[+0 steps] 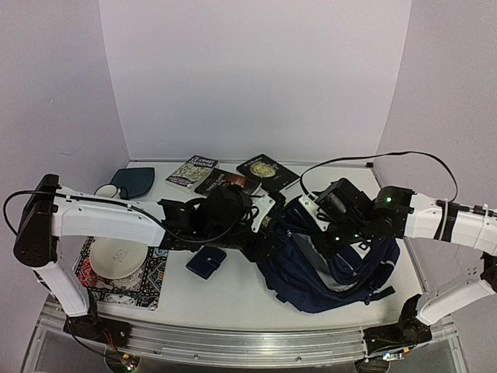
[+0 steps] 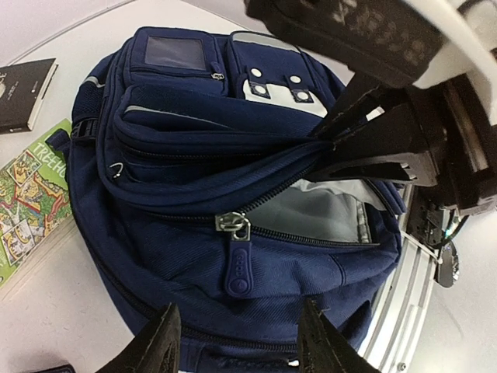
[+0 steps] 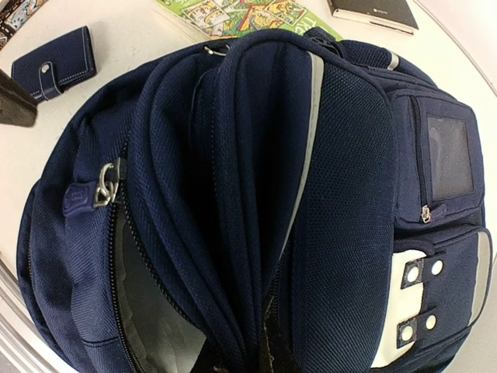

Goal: Pack the student bag
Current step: Grab the second largest pocket of the student bag.

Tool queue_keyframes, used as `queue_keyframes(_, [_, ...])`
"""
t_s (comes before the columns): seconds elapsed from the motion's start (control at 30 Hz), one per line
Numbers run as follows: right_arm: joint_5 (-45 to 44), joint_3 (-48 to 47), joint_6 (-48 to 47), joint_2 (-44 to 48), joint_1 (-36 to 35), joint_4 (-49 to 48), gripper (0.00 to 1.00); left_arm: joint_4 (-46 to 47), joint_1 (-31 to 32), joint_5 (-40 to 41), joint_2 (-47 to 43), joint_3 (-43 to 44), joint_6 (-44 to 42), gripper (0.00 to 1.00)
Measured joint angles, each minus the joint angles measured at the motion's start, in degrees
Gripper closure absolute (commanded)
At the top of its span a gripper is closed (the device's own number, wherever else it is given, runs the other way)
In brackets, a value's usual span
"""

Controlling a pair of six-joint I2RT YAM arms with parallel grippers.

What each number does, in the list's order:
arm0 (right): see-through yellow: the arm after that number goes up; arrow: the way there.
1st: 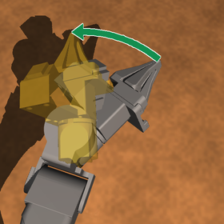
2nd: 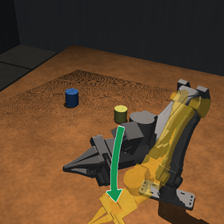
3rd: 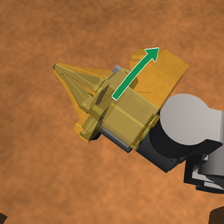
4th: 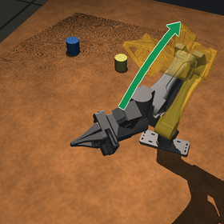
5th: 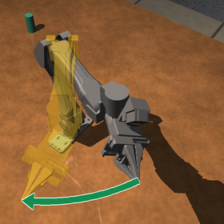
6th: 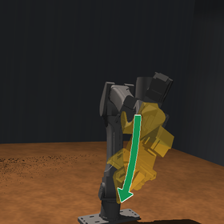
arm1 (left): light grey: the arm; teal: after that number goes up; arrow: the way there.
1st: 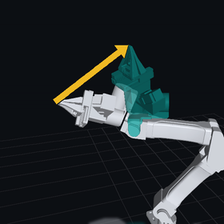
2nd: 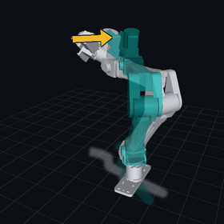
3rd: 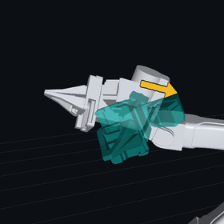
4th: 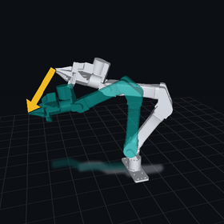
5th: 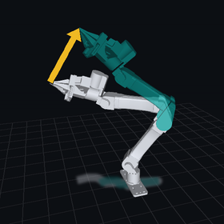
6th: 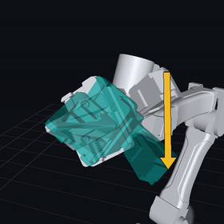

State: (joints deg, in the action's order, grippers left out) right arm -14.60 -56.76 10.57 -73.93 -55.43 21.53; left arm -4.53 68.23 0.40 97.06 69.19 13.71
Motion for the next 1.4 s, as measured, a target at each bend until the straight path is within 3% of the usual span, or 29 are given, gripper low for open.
queue_keyframes(0.8, [0.93,-1.38,0.31,-0.55,0.52,0.32,1.0,2.08,3.68,14.25,6.35,1.98,-6.48,0.41])
queue_keyframes(0.97, [1.24,-1.96,0.42,-0.55,0.52,0.38,1.0,2.34,3.73,14.91,4.88,1.88,-6.82,0.4])
queue_keyframes(1.17, [2.61,-2.11,0.42,-0.55,0.38,0.36,1.0,5.42,3.71,16.13,2.96,1.68,-8.69,0.47])
queue_keyframes(1.4, [2.92,-2.11,0.44,-0.55,0.38,0.36,1.0,4.76,3.71,16.31,4.31,2.52,-9.3,0.46])
